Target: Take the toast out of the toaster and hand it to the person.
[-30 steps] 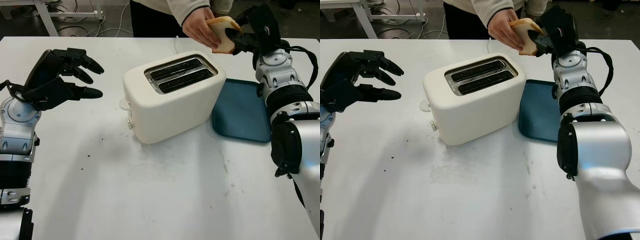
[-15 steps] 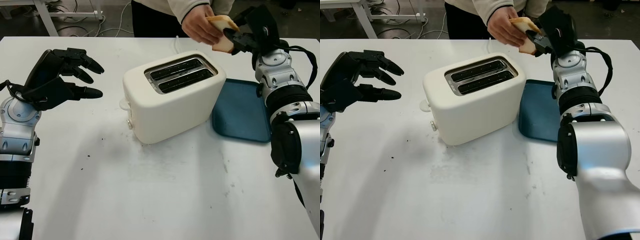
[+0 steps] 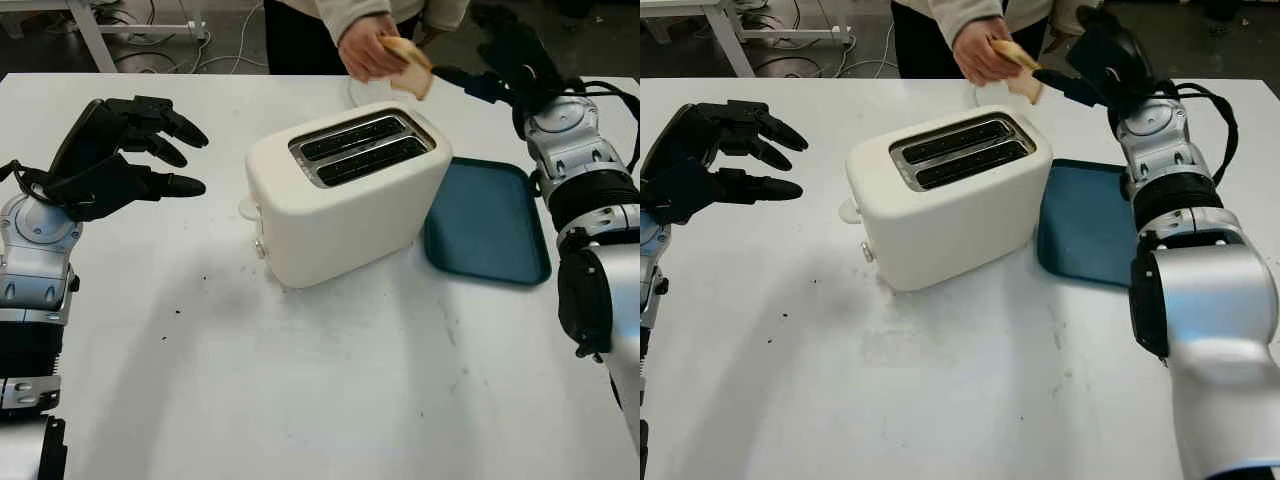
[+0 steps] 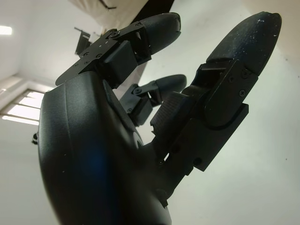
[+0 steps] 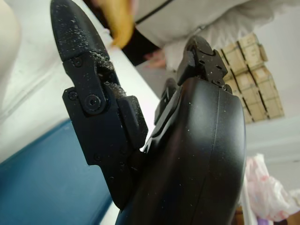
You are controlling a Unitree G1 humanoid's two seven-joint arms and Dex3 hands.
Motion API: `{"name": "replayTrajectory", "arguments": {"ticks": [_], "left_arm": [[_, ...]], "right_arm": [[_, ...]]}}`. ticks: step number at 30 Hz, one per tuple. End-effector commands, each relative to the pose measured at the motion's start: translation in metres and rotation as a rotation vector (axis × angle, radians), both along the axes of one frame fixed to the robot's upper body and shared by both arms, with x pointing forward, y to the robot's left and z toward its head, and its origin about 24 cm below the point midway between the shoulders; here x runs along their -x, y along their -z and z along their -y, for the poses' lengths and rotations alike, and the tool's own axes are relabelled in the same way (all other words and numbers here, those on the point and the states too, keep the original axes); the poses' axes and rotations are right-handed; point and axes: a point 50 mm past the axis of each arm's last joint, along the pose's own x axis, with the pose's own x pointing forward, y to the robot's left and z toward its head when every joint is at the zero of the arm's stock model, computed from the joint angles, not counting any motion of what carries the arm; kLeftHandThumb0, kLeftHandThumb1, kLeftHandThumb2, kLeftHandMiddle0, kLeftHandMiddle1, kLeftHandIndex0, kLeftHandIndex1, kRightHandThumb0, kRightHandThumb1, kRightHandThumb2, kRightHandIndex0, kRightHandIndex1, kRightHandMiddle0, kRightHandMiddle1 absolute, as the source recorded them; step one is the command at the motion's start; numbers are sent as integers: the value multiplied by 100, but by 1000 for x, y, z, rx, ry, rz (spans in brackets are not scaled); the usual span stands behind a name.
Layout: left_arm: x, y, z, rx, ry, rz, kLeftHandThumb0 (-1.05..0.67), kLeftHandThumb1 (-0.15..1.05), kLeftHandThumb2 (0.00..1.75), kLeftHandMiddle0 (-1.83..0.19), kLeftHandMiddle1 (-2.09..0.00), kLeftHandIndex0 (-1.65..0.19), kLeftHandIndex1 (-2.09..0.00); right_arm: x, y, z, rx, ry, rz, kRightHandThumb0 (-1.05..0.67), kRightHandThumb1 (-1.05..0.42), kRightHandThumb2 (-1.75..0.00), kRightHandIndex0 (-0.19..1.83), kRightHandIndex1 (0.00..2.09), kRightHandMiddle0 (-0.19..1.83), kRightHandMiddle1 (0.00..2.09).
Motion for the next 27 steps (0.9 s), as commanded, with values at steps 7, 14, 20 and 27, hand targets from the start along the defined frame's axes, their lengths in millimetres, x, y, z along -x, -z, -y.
{"name": "replayTrajectory", "arguments": {"ticks": [7, 14, 20, 27], "left_arm": [[4, 7, -5, 26, -12, -17, -105, 62, 0, -88, -81, -85, -71], [17, 12, -8, 68, -25, -8, -105, 60, 0, -88, -81, -83, -71], [36, 24, -6, 123, -49, -52, -105, 60, 1, -85, -77, -80, -68], [55, 44, 5, 224, -69, -67, -105, 59, 0, -72, -90, -72, -75]], "right_arm": [[40, 38, 16, -127, -108, 165, -99, -91, -8, 0, 0, 1, 1], [107, 72, -8, -282, -233, 236, -97, -92, -9, 0, 0, 1, 0], [160, 91, -29, -425, -277, 216, -95, -92, -11, 0, 0, 0, 0], [190, 111, -49, -536, -281, 163, -93, -92, -9, 0, 0, 1, 0]]}}
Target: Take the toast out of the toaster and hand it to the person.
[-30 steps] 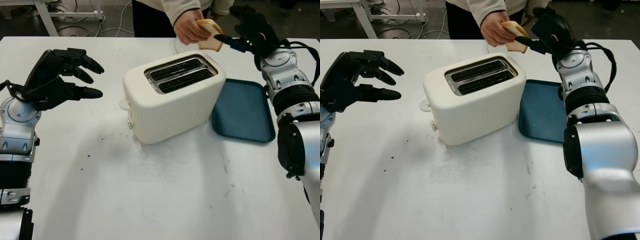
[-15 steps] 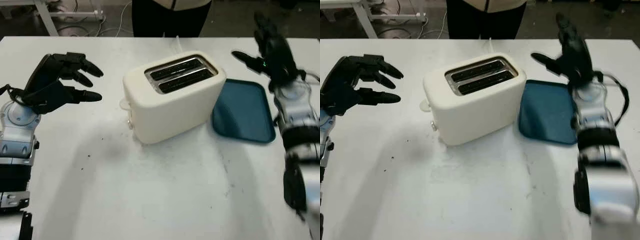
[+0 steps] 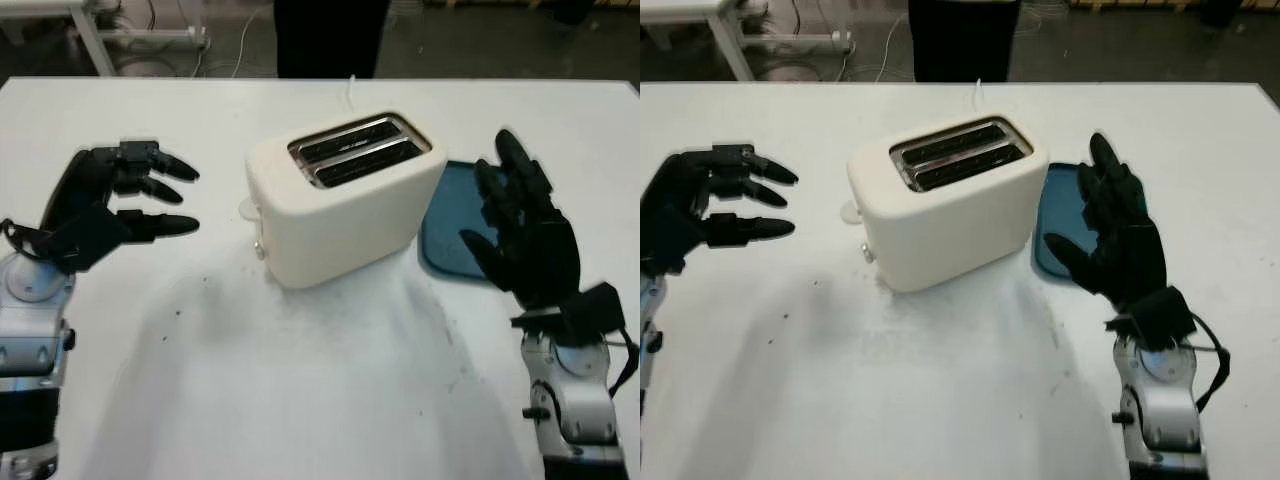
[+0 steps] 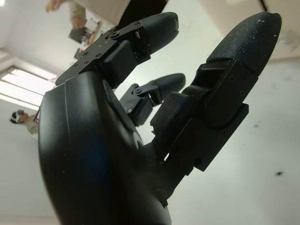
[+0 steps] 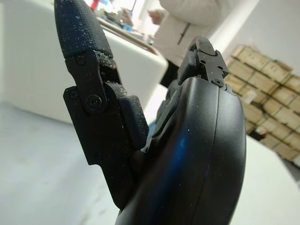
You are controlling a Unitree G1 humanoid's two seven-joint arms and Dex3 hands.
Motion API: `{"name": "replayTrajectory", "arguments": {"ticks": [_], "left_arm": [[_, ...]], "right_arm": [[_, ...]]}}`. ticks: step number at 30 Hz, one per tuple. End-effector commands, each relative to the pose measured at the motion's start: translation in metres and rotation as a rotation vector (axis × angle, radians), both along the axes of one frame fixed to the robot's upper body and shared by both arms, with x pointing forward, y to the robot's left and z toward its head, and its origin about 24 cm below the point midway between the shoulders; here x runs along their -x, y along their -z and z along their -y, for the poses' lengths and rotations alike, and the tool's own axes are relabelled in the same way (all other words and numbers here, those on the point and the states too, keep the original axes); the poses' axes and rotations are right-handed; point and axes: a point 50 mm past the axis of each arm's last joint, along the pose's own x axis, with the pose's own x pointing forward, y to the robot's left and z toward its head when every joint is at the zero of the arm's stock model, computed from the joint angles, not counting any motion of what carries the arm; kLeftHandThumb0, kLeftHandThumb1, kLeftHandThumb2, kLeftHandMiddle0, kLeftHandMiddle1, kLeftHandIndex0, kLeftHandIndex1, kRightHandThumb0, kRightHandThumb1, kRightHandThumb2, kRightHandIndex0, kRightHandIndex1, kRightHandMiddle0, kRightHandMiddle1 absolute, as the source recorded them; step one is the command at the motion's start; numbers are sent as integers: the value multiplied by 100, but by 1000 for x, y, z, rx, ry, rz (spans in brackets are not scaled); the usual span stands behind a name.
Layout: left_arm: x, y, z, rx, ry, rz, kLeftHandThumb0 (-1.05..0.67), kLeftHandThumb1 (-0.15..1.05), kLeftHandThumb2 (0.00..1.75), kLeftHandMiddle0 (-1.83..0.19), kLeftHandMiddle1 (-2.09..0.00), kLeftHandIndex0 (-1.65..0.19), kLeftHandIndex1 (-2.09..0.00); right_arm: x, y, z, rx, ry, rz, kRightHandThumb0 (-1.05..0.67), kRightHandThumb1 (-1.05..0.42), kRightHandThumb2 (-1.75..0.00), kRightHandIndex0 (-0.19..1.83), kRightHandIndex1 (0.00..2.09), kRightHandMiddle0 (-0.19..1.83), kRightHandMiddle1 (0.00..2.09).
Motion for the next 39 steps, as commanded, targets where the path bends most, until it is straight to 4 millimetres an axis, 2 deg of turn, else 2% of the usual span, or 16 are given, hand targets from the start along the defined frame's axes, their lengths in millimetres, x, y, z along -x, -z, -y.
{"name": "replayTrajectory", "arguments": {"ticks": [1, 8, 16, 22, 39], "left_arm": [[7, 5, 2, 43, -21, -4, -105, 59, 0, -69, -93, -69, -77], [26, 25, 19, 123, -62, -29, -105, 62, 0, -37, -127, -36, -115], [29, 42, 34, 256, -56, -104, -105, 62, 1, -15, -149, -14, -139], [26, 52, 39, 285, -44, -158, -105, 62, 0, -11, -150, -10, -139], [26, 53, 39, 294, -47, -155, -105, 62, 1, -9, -155, -8, -145]], "right_arm": [[5, 3, -3, -20, 9, -16, -94, -92, -9, 0, 0, 1, 0], [13, 13, -15, -85, 43, -49, -95, -92, -19, 3, 2, 4, 2], [9, 33, -29, -119, 54, -128, -97, -92, -23, 4, 2, 4, 1], [4, 43, -34, -128, 49, -197, -97, -92, -25, 4, 2, 5, 1], [4, 40, -32, -113, 54, -203, -98, -92, -19, 3, 1, 3, 1]]}}
